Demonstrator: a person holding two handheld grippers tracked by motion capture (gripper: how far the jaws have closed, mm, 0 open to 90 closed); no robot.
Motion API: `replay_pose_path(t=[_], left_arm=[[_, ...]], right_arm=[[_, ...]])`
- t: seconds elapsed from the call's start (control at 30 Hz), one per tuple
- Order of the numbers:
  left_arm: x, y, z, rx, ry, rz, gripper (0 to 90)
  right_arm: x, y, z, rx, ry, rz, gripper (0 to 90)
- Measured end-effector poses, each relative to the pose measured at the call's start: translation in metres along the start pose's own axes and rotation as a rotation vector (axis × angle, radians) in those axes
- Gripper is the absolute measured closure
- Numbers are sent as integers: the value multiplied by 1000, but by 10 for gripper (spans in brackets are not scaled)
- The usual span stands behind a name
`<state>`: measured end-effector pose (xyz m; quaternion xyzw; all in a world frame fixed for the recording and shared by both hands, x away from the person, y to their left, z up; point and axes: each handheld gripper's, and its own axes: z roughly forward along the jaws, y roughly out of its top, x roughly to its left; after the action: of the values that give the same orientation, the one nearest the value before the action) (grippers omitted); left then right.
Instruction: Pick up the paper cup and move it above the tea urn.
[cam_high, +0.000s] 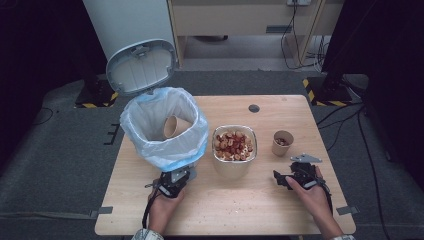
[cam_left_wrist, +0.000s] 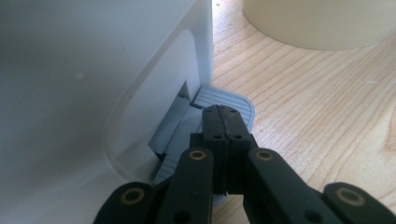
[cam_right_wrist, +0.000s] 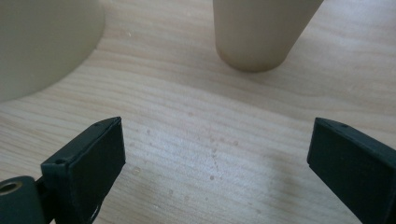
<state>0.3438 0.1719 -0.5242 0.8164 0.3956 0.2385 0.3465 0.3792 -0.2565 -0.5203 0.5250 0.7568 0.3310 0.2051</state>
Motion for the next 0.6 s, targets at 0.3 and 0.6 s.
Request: replay_pose_path(t=[0.3, 0.6], left_arm=[[-1, 0, 0, 0, 2, -14, 897], [0, 0, 0, -1, -4, -6, 897]], right_arm=[[-15, 33, -9, -20, -11, 20, 46], [-24, 51, 12, -64, -15, 42, 65]])
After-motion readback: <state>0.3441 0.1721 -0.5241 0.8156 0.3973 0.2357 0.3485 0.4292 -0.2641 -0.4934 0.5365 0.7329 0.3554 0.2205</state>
